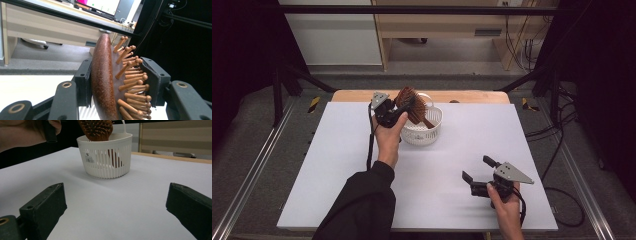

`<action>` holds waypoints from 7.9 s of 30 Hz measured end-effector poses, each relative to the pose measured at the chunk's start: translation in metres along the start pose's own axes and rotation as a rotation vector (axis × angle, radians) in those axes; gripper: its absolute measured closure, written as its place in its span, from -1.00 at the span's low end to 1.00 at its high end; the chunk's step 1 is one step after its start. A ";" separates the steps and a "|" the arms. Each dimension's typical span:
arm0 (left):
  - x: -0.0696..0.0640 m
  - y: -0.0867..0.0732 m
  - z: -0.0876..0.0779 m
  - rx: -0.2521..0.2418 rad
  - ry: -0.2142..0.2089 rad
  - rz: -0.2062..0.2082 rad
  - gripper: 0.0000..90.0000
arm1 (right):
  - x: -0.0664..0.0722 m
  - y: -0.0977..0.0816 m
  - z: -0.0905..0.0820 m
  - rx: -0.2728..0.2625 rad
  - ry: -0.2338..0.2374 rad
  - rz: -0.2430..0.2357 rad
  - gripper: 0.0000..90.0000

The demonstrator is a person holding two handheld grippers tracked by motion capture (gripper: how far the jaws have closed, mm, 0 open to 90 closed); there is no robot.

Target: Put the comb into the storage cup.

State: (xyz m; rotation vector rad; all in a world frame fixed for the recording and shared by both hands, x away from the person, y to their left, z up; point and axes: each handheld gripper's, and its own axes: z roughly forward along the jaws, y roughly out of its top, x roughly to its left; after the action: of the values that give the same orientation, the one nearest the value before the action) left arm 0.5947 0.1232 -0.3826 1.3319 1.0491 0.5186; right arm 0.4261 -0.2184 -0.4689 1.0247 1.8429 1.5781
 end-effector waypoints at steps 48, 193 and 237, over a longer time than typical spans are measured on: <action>0.029 -0.006 -0.012 0.048 -0.028 -0.064 0.03 | 0.003 0.000 0.004 0.010 0.012 -0.006 -0.93; 0.046 -0.010 -0.019 0.038 0.082 0.001 -0.92 | 0.004 -0.003 0.007 0.038 0.032 -0.012 -0.93; 0.011 0.020 -0.070 0.049 0.067 0.228 -0.95 | 0.009 -0.003 0.008 0.045 0.028 -0.036 -0.93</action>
State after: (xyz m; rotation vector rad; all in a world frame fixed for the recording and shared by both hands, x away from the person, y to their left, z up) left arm 0.5455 0.1737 -0.3603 1.4956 0.9742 0.7154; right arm 0.4265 -0.2069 -0.4726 0.9887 1.9134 1.5439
